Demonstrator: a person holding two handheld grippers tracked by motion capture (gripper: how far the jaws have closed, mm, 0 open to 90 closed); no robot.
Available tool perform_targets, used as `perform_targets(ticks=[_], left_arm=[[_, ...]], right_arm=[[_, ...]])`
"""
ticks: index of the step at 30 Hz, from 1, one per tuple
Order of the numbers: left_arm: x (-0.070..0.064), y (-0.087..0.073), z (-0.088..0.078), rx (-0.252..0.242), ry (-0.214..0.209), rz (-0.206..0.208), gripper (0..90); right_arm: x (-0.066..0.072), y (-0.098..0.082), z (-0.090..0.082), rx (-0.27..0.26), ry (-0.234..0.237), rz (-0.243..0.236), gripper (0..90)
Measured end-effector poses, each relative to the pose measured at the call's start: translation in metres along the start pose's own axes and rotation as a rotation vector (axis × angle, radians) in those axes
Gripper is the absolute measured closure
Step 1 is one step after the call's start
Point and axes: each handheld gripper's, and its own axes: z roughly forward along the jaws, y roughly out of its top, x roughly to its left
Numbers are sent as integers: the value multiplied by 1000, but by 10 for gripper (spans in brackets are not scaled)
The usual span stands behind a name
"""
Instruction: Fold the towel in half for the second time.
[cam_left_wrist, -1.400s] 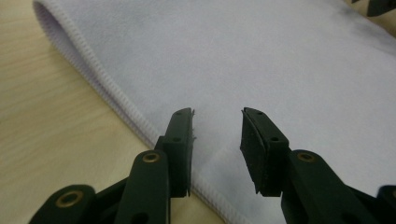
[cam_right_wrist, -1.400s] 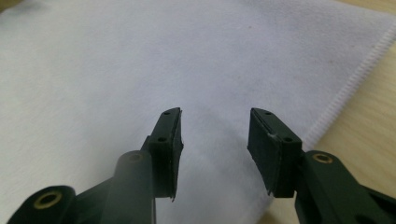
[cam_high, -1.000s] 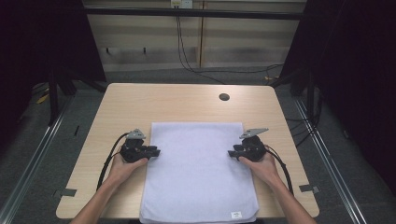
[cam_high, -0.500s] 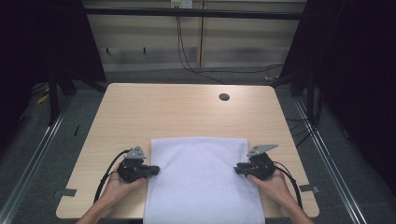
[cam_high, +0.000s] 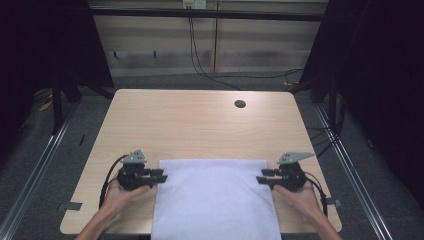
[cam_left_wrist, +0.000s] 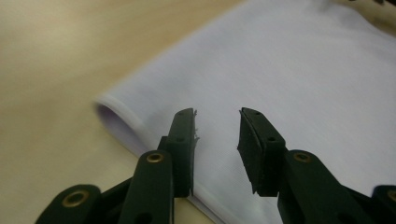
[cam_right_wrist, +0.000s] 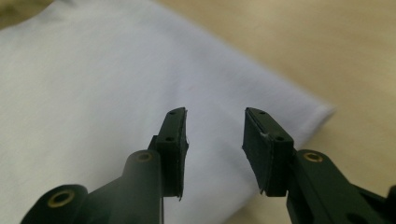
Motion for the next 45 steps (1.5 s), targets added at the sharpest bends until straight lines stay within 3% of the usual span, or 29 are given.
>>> perform_targets(ticks=[1, 3, 4, 6, 9, 11, 14, 17, 18, 22, 25, 27, 28, 29, 30, 31, 32, 35, 36, 37, 38, 39, 40, 41, 42, 45], left_arm=[[14, 7, 2, -30, 25, -15, 639], [21, 10, 4, -31, 34, -28, 610], [30, 13, 8, -46, 96, -24, 594], [37, 14, 15, -10, 113, -25, 549], [44, 13, 20, -20, 96, -42, 547], [47, 13, 22, -18, 103, -44, 546], [55, 9, 23, -8, 70, -76, 512], [55, 6, 25, 7, 55, -72, 493], [54, 5, 26, 13, 28, -74, 492], [49, 6, 32, 41, 37, -43, 495], [47, 6, 34, 52, 21, -30, 559], [46, 6, 35, 55, 27, -19, 661], [45, 6, 35, 64, 10, -6, 661], [45, 5, 35, 68, -1, -4, 727], [44, 6, 36, 73, -6, 5, 820], [42, 6, 35, 75, -6, 4, 833], [42, 7, 34, 65, -30, -3, 841], [45, 8, 28, 37, -33, -25, 845], [48, 12, 19, 3, -28, -35, 846], [48, 12, 19, 3, -28, -35, 848], [49, 21, 9, -40, 3, -30, 848], [49, 21, 9, -40, 3, -30, 848], [50, 29, 2, -87, 13, -38, 849], [50, 29, 2, -87, 13, -38, 849], [51, 35, -3, -128, 19, -38, 851], [54, 48, -8, -160, 41, -37, 851]], right_arm=[[-7, 4, -1, -15, -11, 6, 597], [-25, 14, -1, -42, -28, 35, 594], [-33, 18, 2, -47, -28, 39, 591], [-42, 25, 11, -47, -36, 60, 581], [-48, 27, 23, -29, -31, 64, 575], [-52, 24, 34, 19, -44, 52, 569], [-58, 19, 40, 30, -33, 68, 553], [-57, 18, 40, 41, -33, 72, 547], [-56, 17, 40, 43, -26, 67, 546], [-55, 16, 43, 57, -40, 60, 543], [-54, 14, 45, 73, -43, 63, 549], [-53, 12, 47, 77, -53, 48, 578], [-52, 12, 46, 80, -49, 54, 614], [-52, 12, 46, 80, -43, 43, 675], [-51, 11, 45, 89, -17, 44, 789], [-50, 12, 45, 90, -9, 44, 819], [-49, 13, 44, 92, -7, 45, 838], [-49, 16, 41, 78, 0, 47, 851], [-51, 23, 34, 29, 26, 63, 859], [-52, 28, 29, 8, 25, 60, 862], [-53, 32, 25, -22, 30, 62, 864], [-53, 32, 25, -22, 30, 62, 864], [-55, 41, 18, -77, 29, 65, 866], [-55, 41, 18, -77, 29, 65, 866], [-58, 50, 12, -120, 21, 67, 867], [-60, 56, 9, -139, 15, 69, 867]])
